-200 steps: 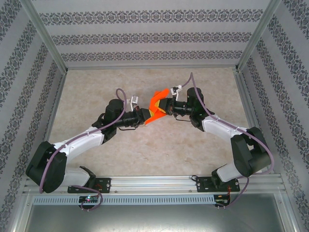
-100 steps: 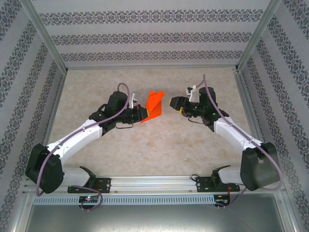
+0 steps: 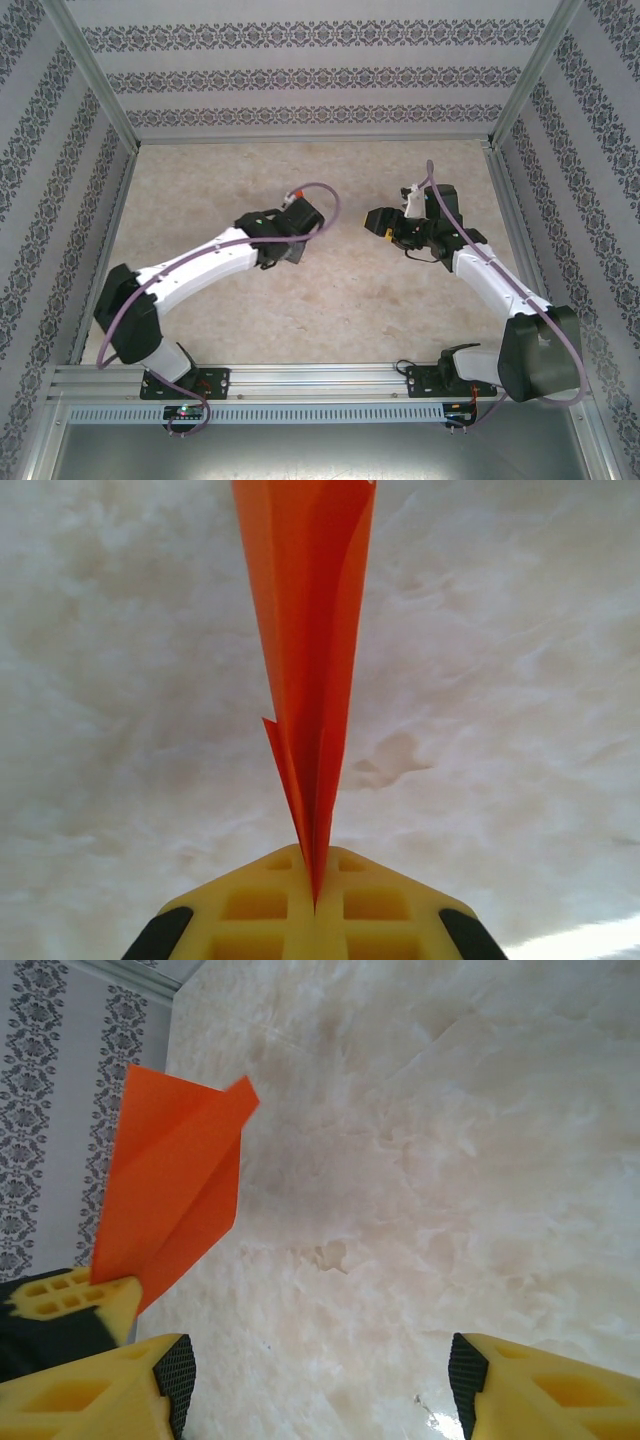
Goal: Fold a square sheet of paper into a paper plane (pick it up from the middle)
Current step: Turn over the paper at the center of the table.
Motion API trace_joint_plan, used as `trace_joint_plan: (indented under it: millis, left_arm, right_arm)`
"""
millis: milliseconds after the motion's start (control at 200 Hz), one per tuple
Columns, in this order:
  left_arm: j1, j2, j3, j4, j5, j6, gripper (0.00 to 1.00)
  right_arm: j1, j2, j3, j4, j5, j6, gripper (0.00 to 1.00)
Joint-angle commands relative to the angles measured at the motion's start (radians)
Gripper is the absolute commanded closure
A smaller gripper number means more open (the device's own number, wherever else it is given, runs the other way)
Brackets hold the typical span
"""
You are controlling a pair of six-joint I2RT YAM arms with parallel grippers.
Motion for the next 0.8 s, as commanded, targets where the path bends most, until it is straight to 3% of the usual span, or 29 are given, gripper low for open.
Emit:
trace_joint_plan:
  millis: [0,120,335,560,799]
  left_arm:
    - [-0.059,0.077,0.026,-0.102,-0.285,0.116,0.98]
    - [-0.133,0.174,0.042,-0.101,-0.36,0.158,0.98]
    - [-0.233,0.283,0.011,-0.042,-0.362,0.189,0.96]
    - [-0.326,0.353,-0.055,0.04,-0.344,0.203,0.87]
    - [-0.377,0.389,-0.069,0.121,-0.242,0.213,0.74]
  right_arm:
    - [-0.026,-0.023,-0.004,-0.009,-0.026,-0.036,0.3]
    - [-0.04,-0.013,-0.006,-0.006,-0.051,-0.036,0.3]
    - [-0.074,0.017,-0.01,-0.005,-0.066,-0.04,0.3]
    - [-0.083,0.06,-0.004,0.019,-0.075,-0.04,0.31]
    - [-0.08,0.116,0.006,0.078,-0.123,-0.006,0.32]
